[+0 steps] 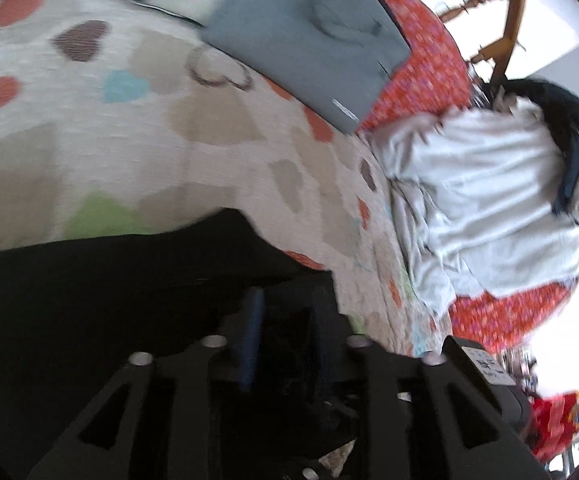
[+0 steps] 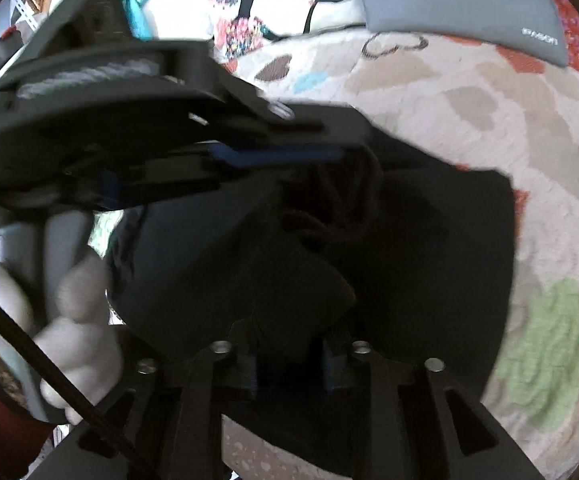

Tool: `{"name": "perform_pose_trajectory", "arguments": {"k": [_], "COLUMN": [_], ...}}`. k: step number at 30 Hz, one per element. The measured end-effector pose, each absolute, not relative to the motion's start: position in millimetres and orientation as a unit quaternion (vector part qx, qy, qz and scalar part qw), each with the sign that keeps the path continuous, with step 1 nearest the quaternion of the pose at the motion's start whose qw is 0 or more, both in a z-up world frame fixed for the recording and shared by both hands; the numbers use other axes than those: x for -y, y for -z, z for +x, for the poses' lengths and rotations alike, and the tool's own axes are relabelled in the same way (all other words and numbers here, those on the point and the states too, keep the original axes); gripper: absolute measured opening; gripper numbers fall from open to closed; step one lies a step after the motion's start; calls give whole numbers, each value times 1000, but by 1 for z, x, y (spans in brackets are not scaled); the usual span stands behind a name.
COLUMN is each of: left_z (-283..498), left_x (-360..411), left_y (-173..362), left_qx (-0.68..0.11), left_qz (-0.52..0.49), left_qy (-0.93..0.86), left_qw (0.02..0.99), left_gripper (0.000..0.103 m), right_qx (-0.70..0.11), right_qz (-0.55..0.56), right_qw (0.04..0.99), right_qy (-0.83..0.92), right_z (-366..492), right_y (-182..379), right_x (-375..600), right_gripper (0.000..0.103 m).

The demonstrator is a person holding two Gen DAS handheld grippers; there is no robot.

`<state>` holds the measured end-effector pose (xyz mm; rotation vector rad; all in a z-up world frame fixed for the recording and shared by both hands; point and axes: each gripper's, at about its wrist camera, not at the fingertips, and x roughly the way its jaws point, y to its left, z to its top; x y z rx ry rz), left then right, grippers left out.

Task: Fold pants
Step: 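Lift and fold the pants again with both grippers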

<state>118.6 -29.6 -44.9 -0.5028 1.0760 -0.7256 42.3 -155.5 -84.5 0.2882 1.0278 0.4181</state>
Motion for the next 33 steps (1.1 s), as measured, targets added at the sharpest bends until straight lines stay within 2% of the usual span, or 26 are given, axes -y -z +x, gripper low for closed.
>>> {"name": "perform_pose_trajectory", "arguments": {"k": [1,2,4,11,18,20,21,22,28,31,33], "left_z": [117,116,113,86,67,64,62,61,54,53,51], "left_x": [21,10,-7,-47,-35,-22,-17,-12,-11,-15,-19], "left_y": [45,45,46,37,49,57,62,66,87,93,97], "left_qx": [-492,-488,-484,-461,-476,-498,-508,-519,-551,-557,-555], "left_qz": [-241,-255,-279,-315,-305,-280,-269,-262,-258,-272,-287], "left_qy": [323,312,297,267,269,260,259,258,238,236,235], "left_qw": [772,774,774,786,780,778,776,772,757,749,744], "left_gripper": [42,43,44,47,49,43,31,24,24,24,24], "right_qx": [-481,-477,-475,-479,-456,-454,-454,-455,-498,-495,-490], "right_qz": [149,158,173,172,237,263,273,287,359,378,415], "right_qw": [838,837,831,824,835,830,827,822,771,765,749], "right_qy": [-210,-218,-233,-248,-196,-188,-187,-187,-170,-164,-163], "right_z": [43,41,42,35,28,37,35,39,57,57,55], "right_y": [85,84,85,68,30,28,26,28,80,98,102], "right_x": [156,156,156,156,205,218,219,222,230,239,249], "right_gripper": [59,72,77,77,77,77,77,77,76,64,62]}}
